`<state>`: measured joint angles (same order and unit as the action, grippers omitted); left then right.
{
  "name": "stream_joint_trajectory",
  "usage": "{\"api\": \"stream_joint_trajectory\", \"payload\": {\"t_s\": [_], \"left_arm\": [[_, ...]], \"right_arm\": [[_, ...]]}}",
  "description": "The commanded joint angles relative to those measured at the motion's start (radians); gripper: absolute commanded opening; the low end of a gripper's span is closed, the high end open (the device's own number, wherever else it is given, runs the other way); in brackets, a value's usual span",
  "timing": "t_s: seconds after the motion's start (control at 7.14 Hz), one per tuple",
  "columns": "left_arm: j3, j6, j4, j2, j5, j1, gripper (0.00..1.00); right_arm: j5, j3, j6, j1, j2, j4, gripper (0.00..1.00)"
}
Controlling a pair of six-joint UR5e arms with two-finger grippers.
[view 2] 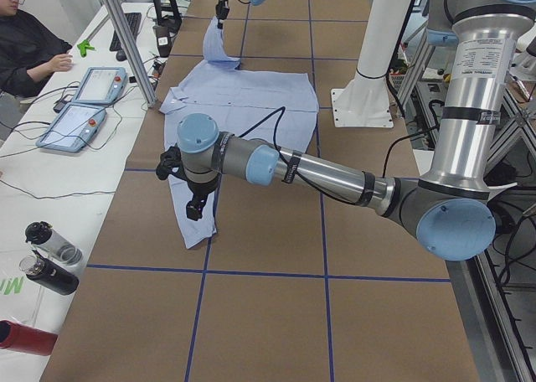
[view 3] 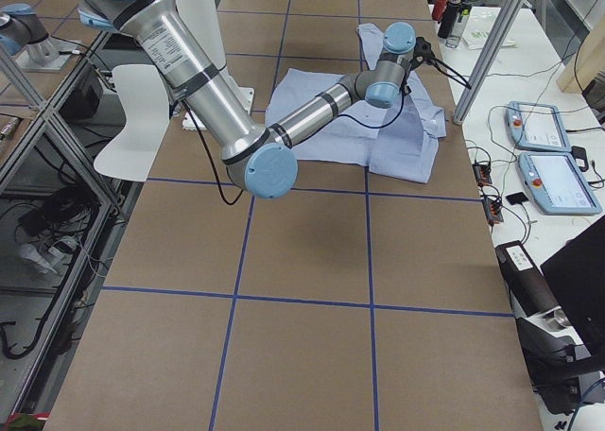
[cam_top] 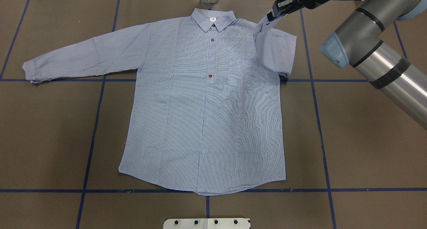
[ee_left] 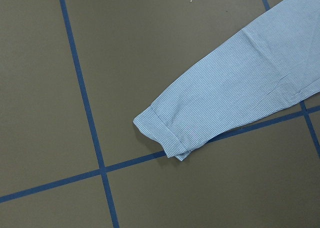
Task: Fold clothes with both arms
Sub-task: 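Lift the sleeve with the right gripper and carry it across the shirt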
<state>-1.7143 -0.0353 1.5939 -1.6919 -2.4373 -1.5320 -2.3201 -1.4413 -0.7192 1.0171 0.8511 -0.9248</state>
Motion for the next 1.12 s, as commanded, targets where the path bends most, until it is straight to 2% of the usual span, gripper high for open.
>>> {"api": "stream_joint_trajectory", "payload": {"t_s": [0.0, 0.28, 0.42, 0.7, 0.98], "left_arm": [[0.001, 0.0, 0.003, 0.001, 0.0, 0.0, 1.0], [0.001, 0.002, 0.003, 0.001, 0.0, 0.0, 1.0], [-0.001, 0.005, 0.003, 0.0, 0.0, 0.0, 1.0], [0.001, 0.008, 0.003, -0.002, 0.001, 0.0, 1.0], [0.004, 0.009, 0.003, -0.003, 0.0, 0.0, 1.0]], "right_arm": [[0.082, 0.053, 0.0, -0.058, -0.093, -0.002, 0.0], [0.116, 0.071, 0.0, -0.083, -0.125, -0.003, 0.0], [0.128, 0.117, 0.0, -0.092, -0.162, -0.003, 0.0], [0.162, 0.149, 0.0, -0.12, -0.173, -0.002, 0.0], [0.191, 0.243, 0.0, -0.172, -0.22, -0.003, 0.0]]}}
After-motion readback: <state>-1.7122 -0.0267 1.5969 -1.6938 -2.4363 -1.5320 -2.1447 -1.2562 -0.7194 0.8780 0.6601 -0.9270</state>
